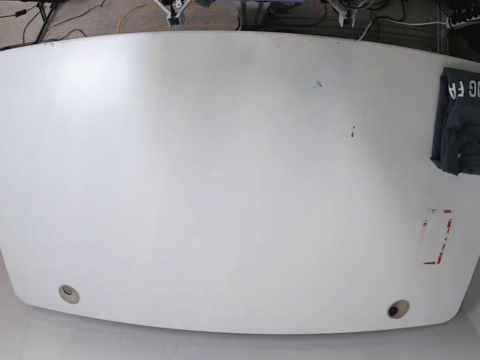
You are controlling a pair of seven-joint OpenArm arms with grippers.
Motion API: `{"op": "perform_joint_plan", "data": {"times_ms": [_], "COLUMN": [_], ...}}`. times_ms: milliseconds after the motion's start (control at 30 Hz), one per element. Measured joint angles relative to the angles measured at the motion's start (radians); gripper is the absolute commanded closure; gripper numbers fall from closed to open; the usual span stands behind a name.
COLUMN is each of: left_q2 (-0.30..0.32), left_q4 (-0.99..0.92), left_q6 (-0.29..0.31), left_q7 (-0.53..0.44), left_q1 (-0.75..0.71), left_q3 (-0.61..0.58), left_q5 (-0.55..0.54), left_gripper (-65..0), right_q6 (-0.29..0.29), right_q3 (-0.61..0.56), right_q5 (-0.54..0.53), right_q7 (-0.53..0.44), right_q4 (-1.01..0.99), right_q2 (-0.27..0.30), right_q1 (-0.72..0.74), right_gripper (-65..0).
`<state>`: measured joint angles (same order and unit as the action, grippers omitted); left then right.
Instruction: Layout the t-shirt on the table in an organized manner, then fold the t-shirt properly
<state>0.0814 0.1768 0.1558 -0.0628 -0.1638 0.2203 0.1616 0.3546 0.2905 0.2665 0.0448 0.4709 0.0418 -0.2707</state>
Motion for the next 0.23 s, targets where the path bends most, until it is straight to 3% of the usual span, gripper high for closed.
{"op": "perform_joint_plan", "data": {"times_ms": [233], "left_q2": [0.007], "left_q4": [-0.027], "left_q6": [-0.003], "left_q7": [-0.018], "left_q1": [0.043], "left_q3": [0.000], "left_q5": [-0.001], "left_gripper": [-29.2], "right_q6": [-0.023], "right_q3": [0.000], "right_q5": [0.000], "right_q7": [-0.008], "right_q4": [-0.089], "right_q2": [0.006], "right_q1": [0.050], "right_gripper": [-24.3]}}
